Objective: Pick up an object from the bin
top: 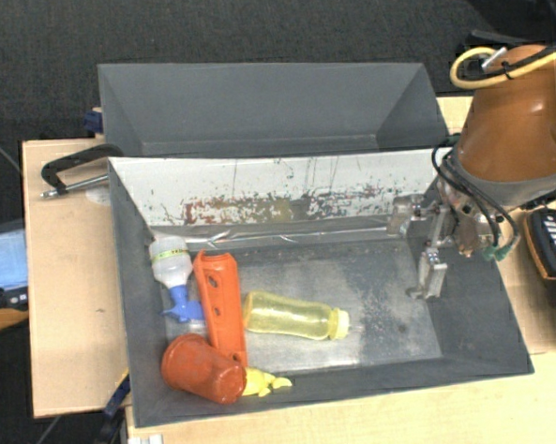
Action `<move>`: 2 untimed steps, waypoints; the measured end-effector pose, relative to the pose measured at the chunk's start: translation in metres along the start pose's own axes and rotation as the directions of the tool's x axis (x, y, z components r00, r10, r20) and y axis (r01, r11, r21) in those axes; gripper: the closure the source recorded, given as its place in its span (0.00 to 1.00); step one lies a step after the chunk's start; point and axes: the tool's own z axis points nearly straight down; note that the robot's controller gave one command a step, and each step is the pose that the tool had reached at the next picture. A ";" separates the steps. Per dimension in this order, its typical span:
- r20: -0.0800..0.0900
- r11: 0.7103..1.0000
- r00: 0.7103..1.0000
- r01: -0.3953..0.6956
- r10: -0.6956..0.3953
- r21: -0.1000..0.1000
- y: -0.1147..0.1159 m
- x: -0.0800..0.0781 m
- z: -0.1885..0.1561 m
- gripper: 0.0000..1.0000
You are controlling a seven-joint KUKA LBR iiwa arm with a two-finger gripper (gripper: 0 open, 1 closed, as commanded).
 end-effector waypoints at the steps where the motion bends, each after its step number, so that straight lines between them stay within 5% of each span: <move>1: 0.009 1.000 1.000 0.002 -0.002 0.001 0.000 -0.002 -0.004 1.00; 2: 0.009 1.000 1.000 0.002 -0.002 0.001 0.000 -0.002 -0.004 1.00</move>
Offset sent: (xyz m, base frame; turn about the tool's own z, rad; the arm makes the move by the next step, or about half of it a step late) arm 0.0000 0.0000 0.0000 0.0000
